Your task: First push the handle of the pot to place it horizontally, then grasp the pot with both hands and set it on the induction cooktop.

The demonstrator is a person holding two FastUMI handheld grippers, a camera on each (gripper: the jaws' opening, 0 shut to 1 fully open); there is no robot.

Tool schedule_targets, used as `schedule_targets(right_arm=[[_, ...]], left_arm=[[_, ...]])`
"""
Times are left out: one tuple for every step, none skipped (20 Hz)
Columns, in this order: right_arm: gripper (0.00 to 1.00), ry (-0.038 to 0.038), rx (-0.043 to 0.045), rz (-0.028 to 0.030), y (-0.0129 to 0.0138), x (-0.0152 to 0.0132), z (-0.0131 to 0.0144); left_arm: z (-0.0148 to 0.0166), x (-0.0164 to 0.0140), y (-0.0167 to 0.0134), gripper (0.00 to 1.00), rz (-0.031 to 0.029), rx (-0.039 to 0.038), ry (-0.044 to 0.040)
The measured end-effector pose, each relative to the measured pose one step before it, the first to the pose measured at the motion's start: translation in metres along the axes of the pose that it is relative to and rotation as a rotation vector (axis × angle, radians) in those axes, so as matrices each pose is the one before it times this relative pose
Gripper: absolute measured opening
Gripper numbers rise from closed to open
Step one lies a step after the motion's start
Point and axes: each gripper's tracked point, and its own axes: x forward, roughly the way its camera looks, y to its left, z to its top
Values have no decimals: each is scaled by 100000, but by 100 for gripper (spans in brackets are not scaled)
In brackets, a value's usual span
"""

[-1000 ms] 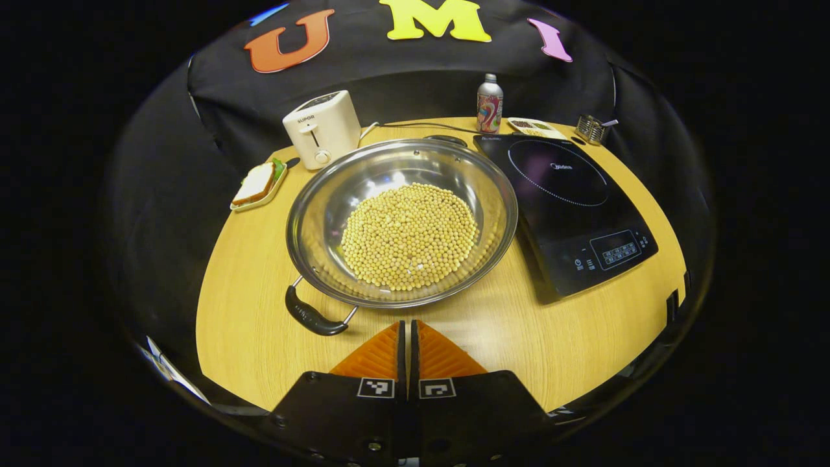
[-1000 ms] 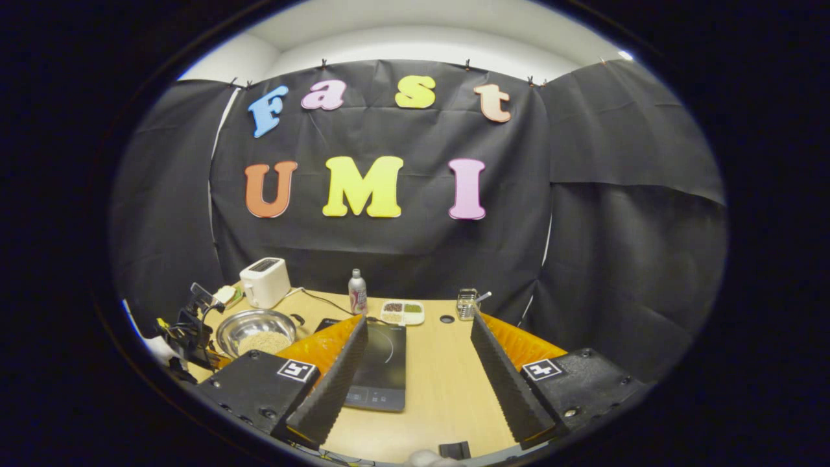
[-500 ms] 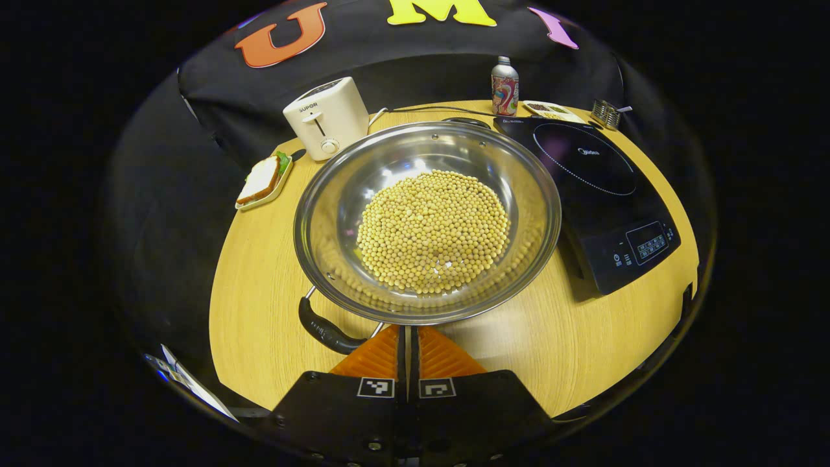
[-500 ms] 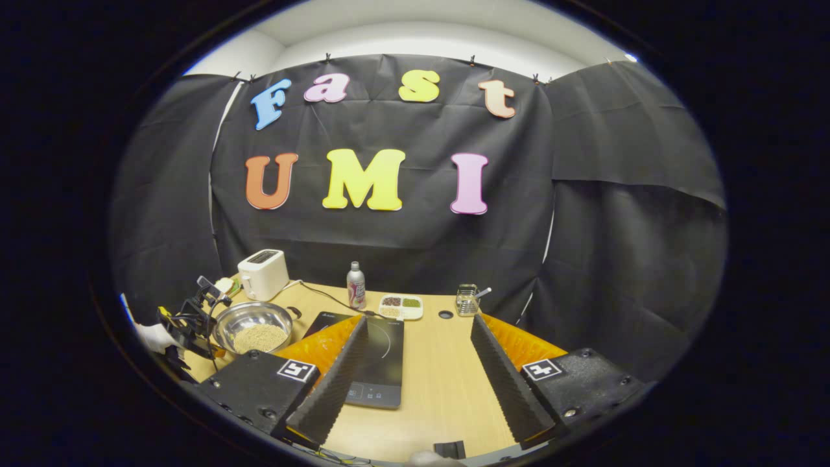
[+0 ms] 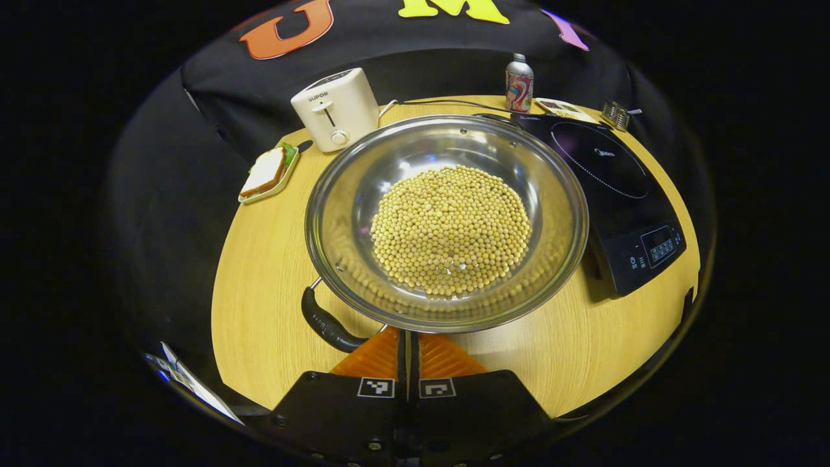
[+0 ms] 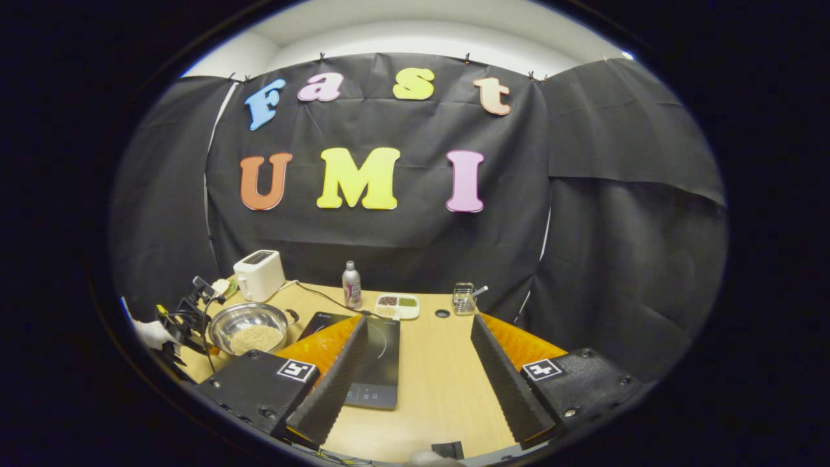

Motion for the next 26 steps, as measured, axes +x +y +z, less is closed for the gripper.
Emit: schedule_targets(right_arm=[[96, 215, -103, -140, -6, -35, -46], [96, 235, -238, -73, -38, 41, -70], [97, 185, -295, -136, 29, 48, -6], [97, 173, -202, -56, -17, -33, -96], [96, 219, -164, 6, 30, 47, 29], [97, 131, -184, -41, -43, -38, -99], [97, -193, -175, -15, -27, -21, 131], [96, 20, -101, -164, -29, 5, 114], [96, 131, -298, -52, 30, 72, 95], [97, -77, -373, -296, -70, 36, -7], [96, -153, -202, -166, -68, 31, 146], [97, 241, 58, -98, 6, 55, -29], [97, 283, 81, -43, 18, -6, -14], [97, 276, -69, -222, 44, -8, -148], [97, 257, -197, -221, 41, -21, -5], [97, 233, -232, -210, -12, 81, -62], [97, 173, -269, -147, 82, -1, 38], [97, 223, -277, -124, 57, -11, 5], [97, 94, -306, 174, 150, 9, 163], [97, -18, -391, 48, 191, -15, 12], [97, -19, -482, 291, 230, -43, 77], [97, -76, -307, 117, 186, -11, 113], [97, -151, -148, 163, 174, 15, 73], [97, 44, -74, 326, 208, -49, 28], [97, 264, -141, 410, 234, -62, 36], [97, 111, -148, 264, 273, -5, -49]], left_arm=[[-29, 112, 559, 10, 863, -42, 48], [11, 128, 505, 0, 970, -167, 316], [-236, 116, 502, 10, 779, -430, 531], [14, 194, 455, 10, 593, -806, 277], [-87, 106, 338, 0, 541, -951, 189], [45, 161, 299, 0, 184, -1002, 85], [110, 79, 248, 0, 139, -991, -356], [143, 70, 221, 0, 45, -792, 222], [168, 164, 328, 0, 182, -973, -100], [221, 232, 287, 10, 243, -906, 469], [157, 315, 366, 10, 289, -675, -223], [168, 119, 327, 10, 395, -596, 28], [42, 117, 372, 10, 602, -611, -53], [237, 134, 410, 9, 470, -855, -355], [176, 85, 437, 10, 520, -969, -96], [296, 173, 381, 10, 392, -1547, -254], [200, 184, 336, 0, 61, -1224, 124], [329, 222, 467, 0, 509, -1222, -70], [294, 34, 194, 0, -551, -1067, -83], [342, 158, 100, 0, -286, -921, -54], [201, 146, 181, 0, 161, -616, 19], [156, 170, 160, 0, 158, -306, -260], [87, 230, 297, 0, 248, -284, -268], [210, -4, 154, 10, -90, -242, -310], [172, 138, 211, 0, -48, -563, -129], [159, 137, 163, 9, -112, -502, 13]])
